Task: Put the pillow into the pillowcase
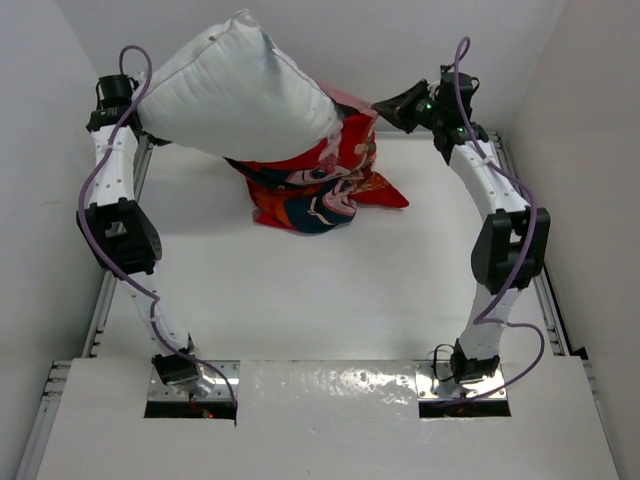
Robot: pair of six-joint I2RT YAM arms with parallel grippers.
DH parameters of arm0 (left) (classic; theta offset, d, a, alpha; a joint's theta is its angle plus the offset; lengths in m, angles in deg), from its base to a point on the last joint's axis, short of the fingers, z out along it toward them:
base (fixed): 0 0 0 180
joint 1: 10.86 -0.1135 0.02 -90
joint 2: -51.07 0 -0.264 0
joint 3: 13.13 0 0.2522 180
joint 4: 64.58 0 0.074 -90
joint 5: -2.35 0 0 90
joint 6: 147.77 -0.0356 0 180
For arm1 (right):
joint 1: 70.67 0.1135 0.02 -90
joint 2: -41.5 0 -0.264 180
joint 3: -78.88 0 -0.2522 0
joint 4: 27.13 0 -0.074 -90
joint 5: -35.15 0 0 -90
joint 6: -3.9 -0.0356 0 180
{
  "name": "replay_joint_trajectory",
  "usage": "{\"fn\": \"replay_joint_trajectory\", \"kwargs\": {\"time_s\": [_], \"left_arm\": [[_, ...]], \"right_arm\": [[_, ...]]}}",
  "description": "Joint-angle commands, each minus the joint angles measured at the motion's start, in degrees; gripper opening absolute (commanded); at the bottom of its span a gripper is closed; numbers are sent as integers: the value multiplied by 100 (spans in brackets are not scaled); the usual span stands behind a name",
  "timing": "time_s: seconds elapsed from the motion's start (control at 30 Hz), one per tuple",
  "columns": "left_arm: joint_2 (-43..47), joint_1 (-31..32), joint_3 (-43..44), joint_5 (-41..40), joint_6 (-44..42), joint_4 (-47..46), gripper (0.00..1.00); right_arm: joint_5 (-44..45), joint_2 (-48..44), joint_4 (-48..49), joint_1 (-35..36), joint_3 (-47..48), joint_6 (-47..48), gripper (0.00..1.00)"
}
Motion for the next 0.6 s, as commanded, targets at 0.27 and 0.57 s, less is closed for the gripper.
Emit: {"fn": "replay_joint_trajectory", "kwargs": {"time_s": [0.27,0.57], "left_arm": [[-1210,-128,589,-564,-240,-353,0],[-1809,-418,1267,138,-99,-450,0]], "right_arm": [[907,2393,-461,160,2622,-211,0],[1918,2721,-331,195,2899,-97,0]]}}
